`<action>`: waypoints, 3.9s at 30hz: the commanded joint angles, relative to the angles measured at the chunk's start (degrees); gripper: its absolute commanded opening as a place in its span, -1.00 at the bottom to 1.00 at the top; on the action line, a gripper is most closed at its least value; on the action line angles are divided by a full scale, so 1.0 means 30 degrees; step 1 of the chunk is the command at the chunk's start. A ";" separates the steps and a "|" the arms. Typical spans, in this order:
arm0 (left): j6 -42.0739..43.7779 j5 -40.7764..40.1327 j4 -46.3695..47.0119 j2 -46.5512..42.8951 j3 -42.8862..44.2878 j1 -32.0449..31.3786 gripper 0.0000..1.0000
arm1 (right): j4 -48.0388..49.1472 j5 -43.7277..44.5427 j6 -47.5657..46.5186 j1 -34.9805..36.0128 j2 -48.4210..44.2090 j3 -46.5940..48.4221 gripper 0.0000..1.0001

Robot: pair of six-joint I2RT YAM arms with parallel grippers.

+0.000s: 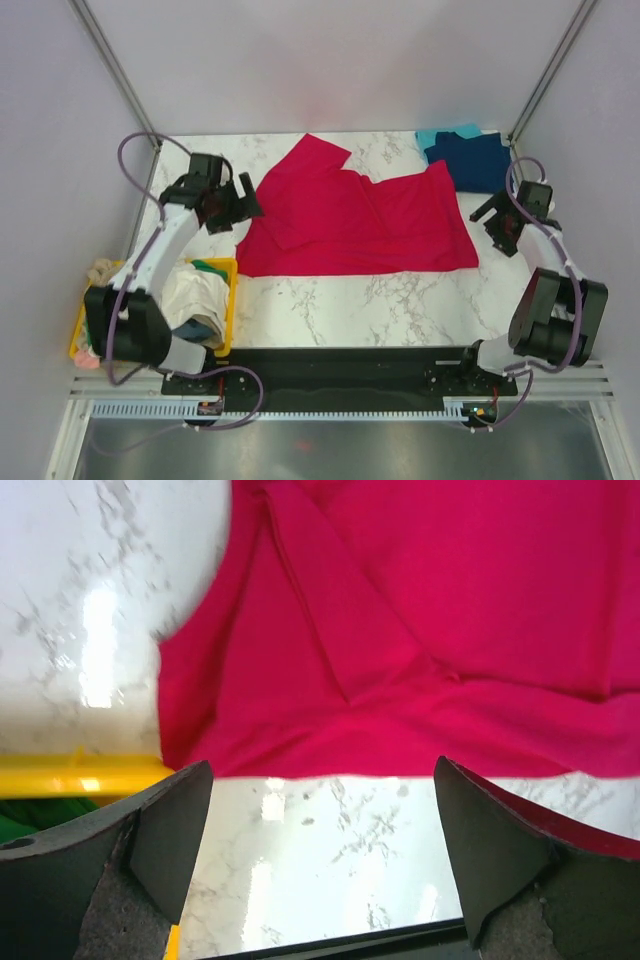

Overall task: Fold and stack the t-shirts
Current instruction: Fold the tshirt

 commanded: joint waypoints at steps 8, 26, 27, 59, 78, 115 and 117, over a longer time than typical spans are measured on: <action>-0.4343 -0.2228 0.4145 -0.4089 -0.8541 -0.3160 0.89 | 0.1181 -0.0032 0.0934 -0.0356 -0.5673 -0.6450 0.68; -0.4050 -0.3927 0.5964 -0.3236 -1.0068 -0.3102 0.89 | 0.6691 -0.1381 0.1932 -0.0680 -0.2133 -0.7746 -0.52; -0.4021 -0.3986 0.6051 -0.3178 -1.0098 -0.3102 0.89 | 0.7271 -0.1207 0.1844 -0.0709 -0.1957 -0.7598 -0.62; -0.4960 -0.1765 1.2114 0.0277 -1.2003 -0.5241 -0.17 | 0.3937 -0.1293 0.1257 -0.5162 -0.5501 -0.9238 -1.00; -0.7769 -0.2553 0.1659 -1.2374 -1.4168 -0.5212 -0.96 | 0.3030 -0.1848 0.1842 -0.5162 -0.6611 -0.9500 -0.60; 0.1401 0.2484 0.3005 1.7912 1.8227 0.0267 0.50 | -0.0191 -0.4193 -0.0501 0.1166 -1.2529 -0.5956 0.76; 0.0815 0.2722 0.2976 1.9085 1.9196 0.0296 0.50 | -0.0514 -0.4368 -0.0530 0.1166 -1.3028 -0.6044 0.76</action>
